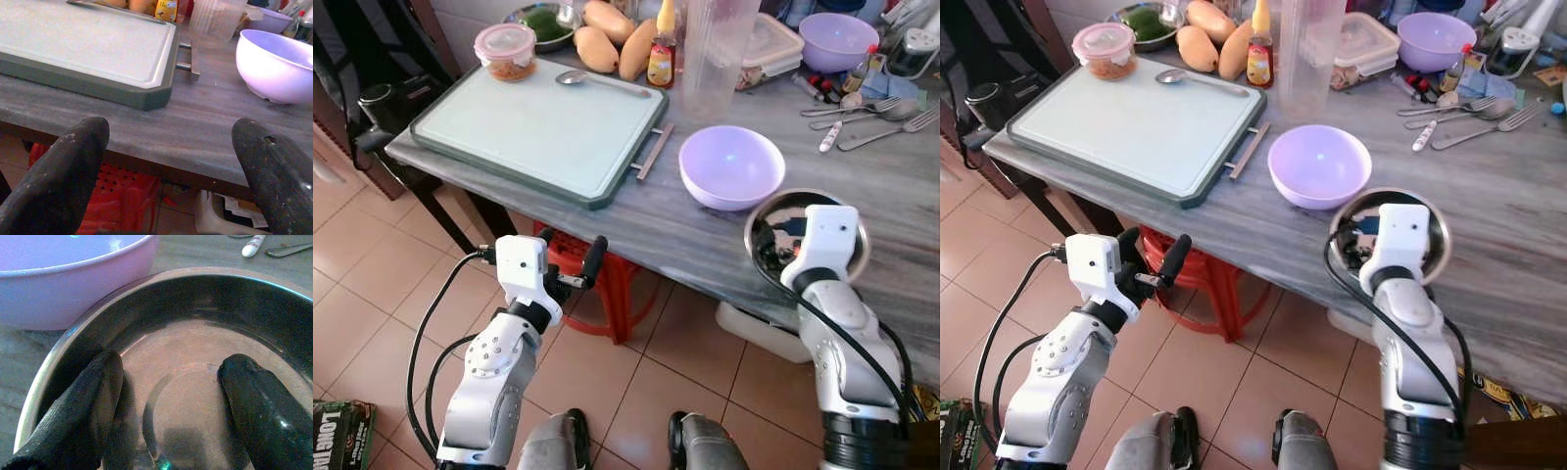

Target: Setting the table

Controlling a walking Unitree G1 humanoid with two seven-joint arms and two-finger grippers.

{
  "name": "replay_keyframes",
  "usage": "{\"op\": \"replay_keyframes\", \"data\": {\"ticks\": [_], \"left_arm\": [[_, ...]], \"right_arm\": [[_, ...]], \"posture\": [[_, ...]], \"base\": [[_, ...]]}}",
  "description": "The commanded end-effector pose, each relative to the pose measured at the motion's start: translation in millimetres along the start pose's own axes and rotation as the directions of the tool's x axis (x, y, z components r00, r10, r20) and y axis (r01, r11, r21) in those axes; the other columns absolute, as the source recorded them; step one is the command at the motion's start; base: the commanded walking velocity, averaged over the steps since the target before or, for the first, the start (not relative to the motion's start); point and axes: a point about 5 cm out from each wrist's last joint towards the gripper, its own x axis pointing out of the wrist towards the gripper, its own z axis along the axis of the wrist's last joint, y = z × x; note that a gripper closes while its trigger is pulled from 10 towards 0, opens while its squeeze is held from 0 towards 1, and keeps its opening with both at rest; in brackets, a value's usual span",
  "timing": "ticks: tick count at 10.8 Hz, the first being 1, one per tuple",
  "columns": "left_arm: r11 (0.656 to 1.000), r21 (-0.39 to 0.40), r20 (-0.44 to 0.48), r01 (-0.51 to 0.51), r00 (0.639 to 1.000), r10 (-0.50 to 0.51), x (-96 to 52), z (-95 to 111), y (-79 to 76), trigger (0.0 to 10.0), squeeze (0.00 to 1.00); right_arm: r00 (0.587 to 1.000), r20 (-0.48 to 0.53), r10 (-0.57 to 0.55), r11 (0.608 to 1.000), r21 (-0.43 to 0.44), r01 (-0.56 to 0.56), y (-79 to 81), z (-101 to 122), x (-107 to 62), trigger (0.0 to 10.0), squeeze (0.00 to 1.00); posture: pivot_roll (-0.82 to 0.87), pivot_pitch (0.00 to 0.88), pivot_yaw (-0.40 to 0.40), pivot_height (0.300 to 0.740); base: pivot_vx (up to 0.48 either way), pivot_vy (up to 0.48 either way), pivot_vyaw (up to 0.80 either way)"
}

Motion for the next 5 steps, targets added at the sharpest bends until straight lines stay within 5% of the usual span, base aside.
{"op": "replay_keyframes", "data": {"ticks": [1, 5], "left_arm": [[1.000, 0.011, -0.015, -0.004, 1.000, 0.004, -1.5, -1.3, 0.5, 10.0, 0.00], [1.000, 0.012, -0.018, -0.003, 1.000, 0.003, -0.3, -1.9, 0.1, 10.0, 0.00]], "right_arm": [[1.000, -0.010, 0.010, 1.000, 0.024, -0.009, 1.5, 1.3, -1.1, 10.0, 0.00], [0.999, -0.041, 0.034, 0.995, 0.094, -0.030, 9.1, 5.3, -7.2, 10.0, 0.00]], "posture": [[-0.06, 0.182, 0.055, 0.740], [-0.06, 0.177, 0.054, 0.740]], "base": [[0.000, 0.000, 0.00], [0.000, 0.000, 0.00]]}}
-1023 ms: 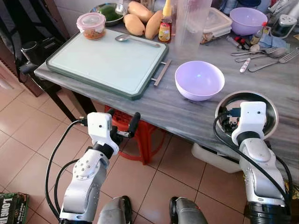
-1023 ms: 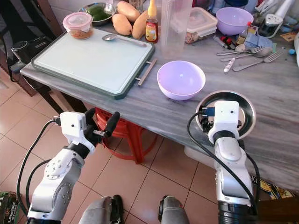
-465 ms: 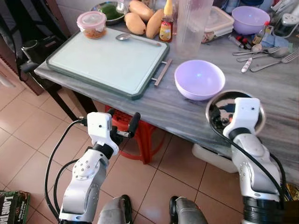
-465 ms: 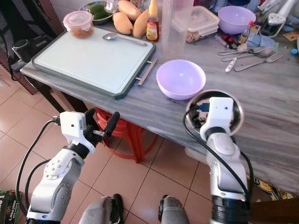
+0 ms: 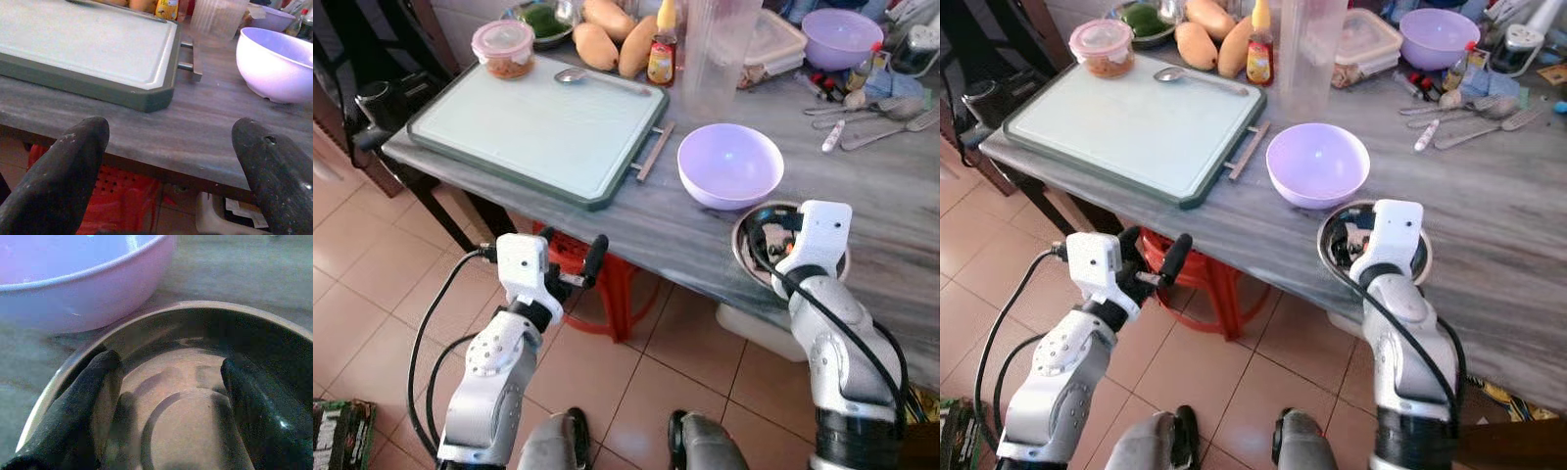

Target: Setting the table

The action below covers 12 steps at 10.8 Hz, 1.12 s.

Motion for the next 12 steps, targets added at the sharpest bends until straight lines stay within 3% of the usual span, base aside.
{"op": "replay_keyframes", "data": {"ticks": [1, 5, 7, 8, 12], "left_arm": [[1.000, 0.007, -0.020, -0.006, 1.000, 0.006, -0.9, -3, 0.8, 10.0, 0.00], [0.999, 0.019, -0.014, -0.034, 0.999, 0.034, -2.1, -3, 4.0, 10.0, 0.00], [0.992, 0.036, -0.015, -0.118, 0.993, 0.118, -4.0, -4, 11.8, 10.0, 0.00], [0.990, 0.042, -0.012, -0.132, 0.991, 0.133, -4.3, -5, 13.8, 10.0, 0.00], [0.981, 0.036, -0.010, -0.189, 0.982, 0.190, -4.7, -7, 18.8, 10.0, 0.00]], "right_arm": [[1.000, -0.004, -0.002, 1.000, -0.015, 0.002, -1.3, -1, -4.1, 10.0, 0.00], [0.997, 0.072, -0.007, 1.000, -0.019, 0.009, -0.7, 7, -11.7, 10.0, 0.00], [0.981, 0.194, 0.006, 0.999, -0.040, 0.002, 2.0, 13, -27.9, 10.0, 0.00], [0.963, 0.266, 0.053, 0.991, -0.129, -0.019, 7.1, 16, -36.4, 10.0, 0.00], [0.943, 0.328, 0.061, 0.989, -0.149, -0.013, 5.7, 7, -45.5, 10.0, 0.00]], "posture": [[-0.06, 0.173, 0.052, 0.740], [-0.06, 0.157, 0.049, 0.740], [-0.05, 0.137, 0.037, 0.740], [-0.05, 0.132, 0.037, 0.740], [-0.06, 0.119, 0.044, 0.740]], "base": [[0.000, 0.000, 0.00], [0.000, 0.000, 0.00], [0.000, 0.000, 0.00], [0.000, 0.000, 0.00], [-0.066, 0.000, 0.00]]}}
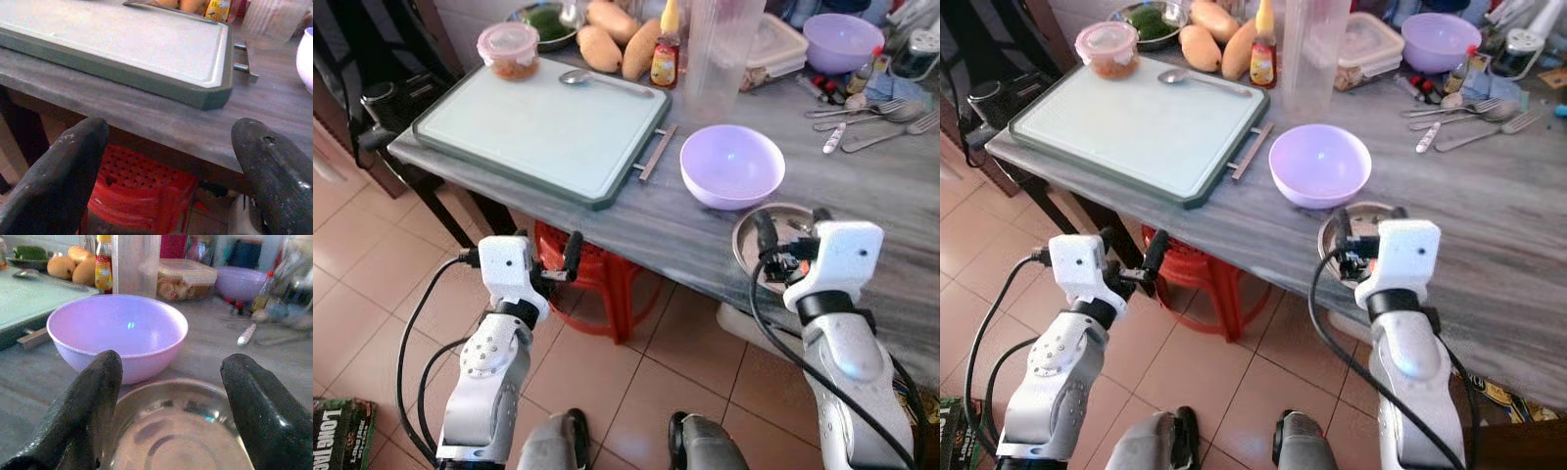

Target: Setting the table

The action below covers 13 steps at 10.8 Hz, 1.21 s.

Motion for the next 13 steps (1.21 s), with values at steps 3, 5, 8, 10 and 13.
{"op": "replay_keyframes", "data": {"ticks": [3, 5, 8, 10, 13], "left_arm": [[0.999, 0.021, 0.005, -0.047, 0.999, 0.047, 8.0, -5, 5.5, 10.0, 0.00], [0.995, 0.053, 0.016, -0.083, 0.996, 0.082, 14.3, -5, 17.0, 10.0, 0.00], [0.988, 0.061, -0.011, -0.143, 0.990, 0.144, -5.3, -10, 27.7, 10.0, 0.00], [0.991, 0.066, 0.009, -0.119, 0.993, 0.119, 5.1, -11, 25.1, 10.0, 0.00], [0.994, 0.058, 0.003, -0.093, 0.996, 0.093, 8.1, -10, 21.6, 10.0, 0.00]], "right_arm": [[0.998, 0.003, -0.061, 0.998, -0.035, 0.061, 1.5, -21, -0.7, 10.0, 0.00], [0.998, -0.020, -0.066, 0.997, -0.029, 0.065, 2.7, -29, 9.6, 10.0, 0.00], [0.991, -0.066, -0.121, 0.991, -0.057, 0.117, -7.9, -41, 4.8, 10.0, 0.00], [0.992, -0.055, -0.113, 0.989, -0.106, 0.107, 1.1, -45, 8.7, 10.0, 0.00], [0.990, -0.083, -0.117, 0.993, -0.036, 0.115, 6.8, -51, 8.4, 10.0, 0.00]], "posture": [[-0.04, 0.070, 0.043, 0.740], [-0.02, 0.052, 0.040, 0.740], [-0.01, 0.050, 0.047, 0.740], [-0.03, 0.037, 0.036, 0.740], [-0.03, 0.036, 0.054, 0.740]], "base": [[-0.320, 0.000, 0.00], [-0.390, 0.000, 0.00], [-0.349, 0.000, 0.00], [-0.323, 0.000, 0.00], [-0.316, 0.000, 0.00]]}}
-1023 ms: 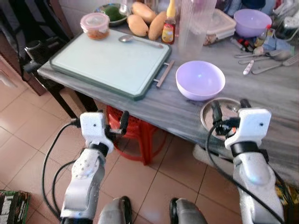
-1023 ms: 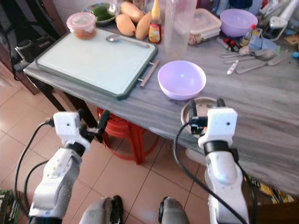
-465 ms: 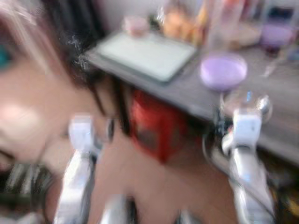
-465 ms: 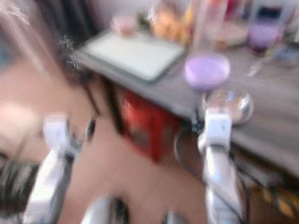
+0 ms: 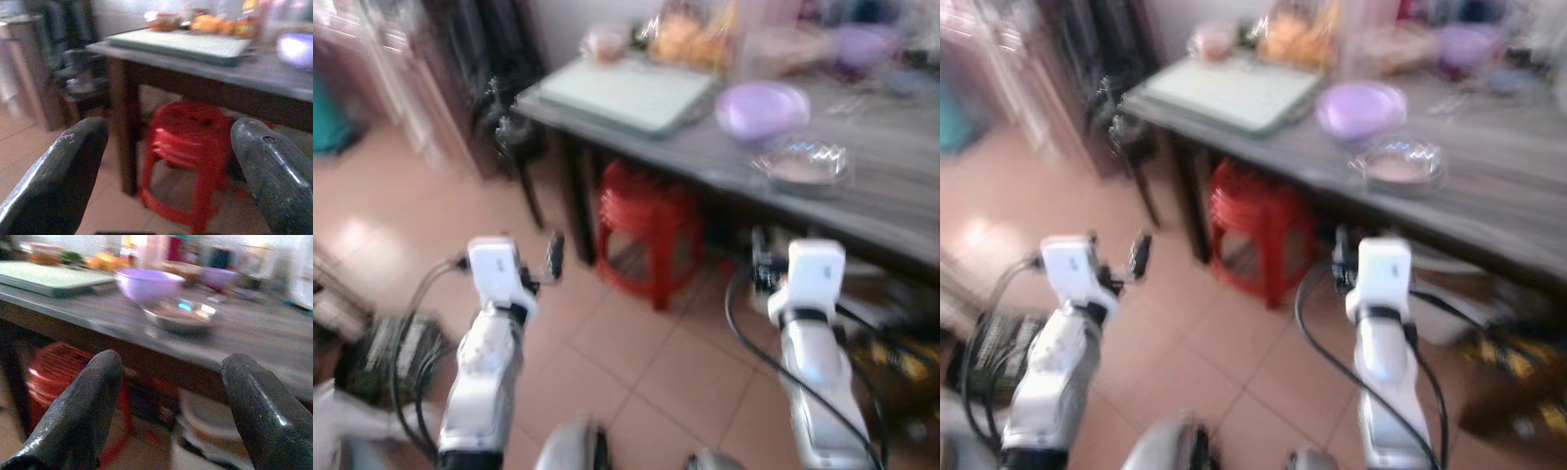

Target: Setting the table

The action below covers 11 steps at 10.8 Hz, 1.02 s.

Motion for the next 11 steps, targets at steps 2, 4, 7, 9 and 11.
{"op": "replay_keyframes", "data": {"ticks": [2, 4, 7, 9, 11], "left_arm": [[0.999, 0.006, -0.010, 0.043, 0.999, -0.043, 5.0, -4, -7.5, 10.0, 0.00], [0.998, -0.014, 0.009, 0.058, 0.998, -0.058, 10.2, 0, -10.5, 10.0, 0.00], [0.996, -0.020, 0.010, 0.088, 0.996, -0.088, 8.0, 0, -13.1, 10.0, 0.00], [0.994, -0.032, 0.011, 0.107, 0.994, -0.107, 6.2, 1, -15.0, 10.0, 0.00], [0.991, -0.033, 0.011, 0.126, 0.992, -0.126, 1.6, 2, -16.3, 10.0, 0.00]], "right_arm": [[1.000, 0.020, -0.013, 0.999, 0.037, 0.012, 1.5, 1, 3.3, 10.0, 0.00], [0.999, 0.033, -0.025, 0.999, 0.049, 0.023, -4.1, 4, 11.4, 10.0, 0.00], [0.999, 0.042, -0.003, 0.999, 0.040, 0.001, -2.8, 6, 13.9, 10.0, 0.00], [0.999, 0.042, 0.000, 0.999, 0.043, -0.002, -2.6, 7, 14.2, 10.0, 0.00], [0.999, 0.034, 0.000, 0.999, 0.044, -0.001, -3.7, 6, 10.3, 10.0, 0.00]], "posture": [[-0.04, 0.021, 0.063, 0.740], [-0.04, 0.027, 0.058, 0.740], [-0.04, 0.044, 0.055, 0.740], [-0.03, 0.061, 0.058, 0.740], [-0.04, 0.080, 0.062, 0.740]], "base": [[0.000, 0.000, 0.00], [0.000, 0.000, -0.40], [0.000, 0.000, -0.80], [0.000, 0.000, -0.80], [0.000, 0.000, -0.80]]}}
